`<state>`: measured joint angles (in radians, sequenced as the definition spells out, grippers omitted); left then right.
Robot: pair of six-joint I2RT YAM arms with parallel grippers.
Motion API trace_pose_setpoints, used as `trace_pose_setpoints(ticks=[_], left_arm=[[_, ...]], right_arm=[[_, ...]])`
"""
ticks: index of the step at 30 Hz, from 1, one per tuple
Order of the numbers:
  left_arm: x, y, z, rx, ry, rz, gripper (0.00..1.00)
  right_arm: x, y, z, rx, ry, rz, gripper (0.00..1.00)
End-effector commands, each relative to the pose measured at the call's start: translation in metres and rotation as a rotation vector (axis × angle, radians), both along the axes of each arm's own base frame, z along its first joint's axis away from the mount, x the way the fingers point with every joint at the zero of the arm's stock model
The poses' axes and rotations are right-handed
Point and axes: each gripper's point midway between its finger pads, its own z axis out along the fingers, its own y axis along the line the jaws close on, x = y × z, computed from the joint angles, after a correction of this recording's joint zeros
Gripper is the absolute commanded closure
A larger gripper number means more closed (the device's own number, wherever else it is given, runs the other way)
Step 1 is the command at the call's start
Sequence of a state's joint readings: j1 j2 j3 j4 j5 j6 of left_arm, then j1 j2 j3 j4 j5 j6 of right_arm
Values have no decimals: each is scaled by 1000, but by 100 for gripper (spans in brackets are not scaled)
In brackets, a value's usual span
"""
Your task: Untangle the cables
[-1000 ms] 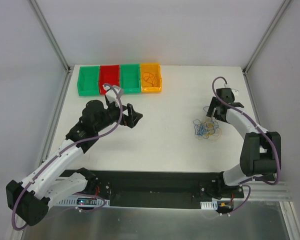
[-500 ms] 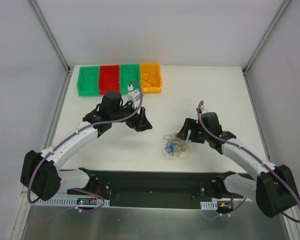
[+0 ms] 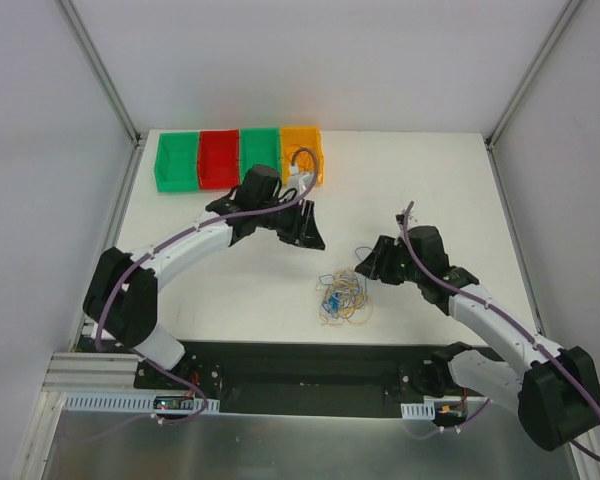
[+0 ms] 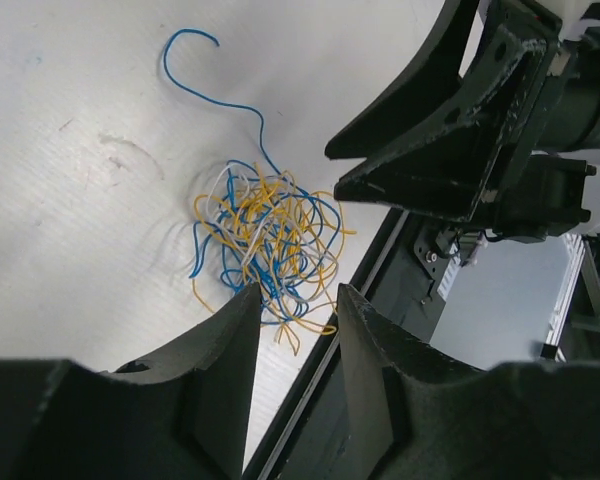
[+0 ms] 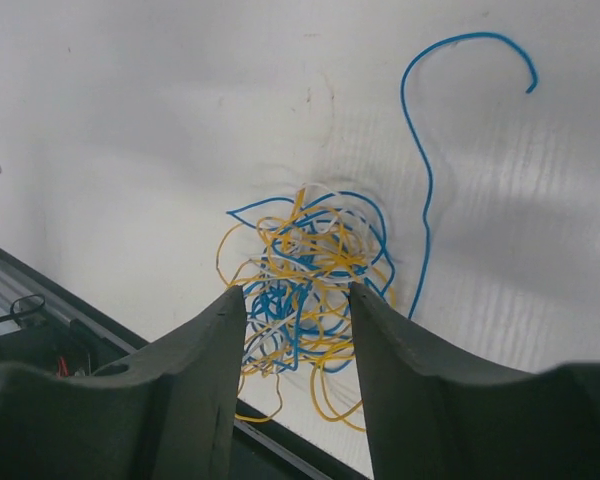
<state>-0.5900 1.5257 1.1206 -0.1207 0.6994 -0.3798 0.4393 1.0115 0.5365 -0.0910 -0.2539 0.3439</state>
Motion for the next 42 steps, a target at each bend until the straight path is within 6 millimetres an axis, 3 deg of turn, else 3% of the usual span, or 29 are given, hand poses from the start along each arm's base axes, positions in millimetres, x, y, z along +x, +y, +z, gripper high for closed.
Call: trace_pose_setpoints(ticks=[1,3,6,9,15,17,21,26,32,39,42], left_arm=[[-12,-22,-7,9,38,-98,65],[-19,-28,-21,33,49,-126,64],[-31,-34,-38,67,56,-165,54],[-49,-42,-44,80,38,-224,48],[-56,-45,-59,109,38,-259,43],[-57,-45,-60,109,41,-264,36],[-56,-45,-68,129,70,-245,28],[-54,-47,-84,158,127,-224,28],[-44,-42,-110,237,137,-162,31],[-16,-20,-118,303,101,-34,38],[-8,-15,-115,310,75,-8,39]], right_arm=[[-9,21,10,59,-11,66,55],[-16,21,3,49,4,78,55],[-23,17,-8,16,24,98,55],[-28,17,-20,-13,57,126,56],[-33,41,-7,51,55,214,99],[-37,43,7,61,30,222,99],[-46,51,69,192,-93,241,99],[-63,71,173,484,-247,313,99],[-82,68,296,614,-448,370,99],[-114,28,462,608,-813,366,99],[-119,12,508,585,-926,324,99]])
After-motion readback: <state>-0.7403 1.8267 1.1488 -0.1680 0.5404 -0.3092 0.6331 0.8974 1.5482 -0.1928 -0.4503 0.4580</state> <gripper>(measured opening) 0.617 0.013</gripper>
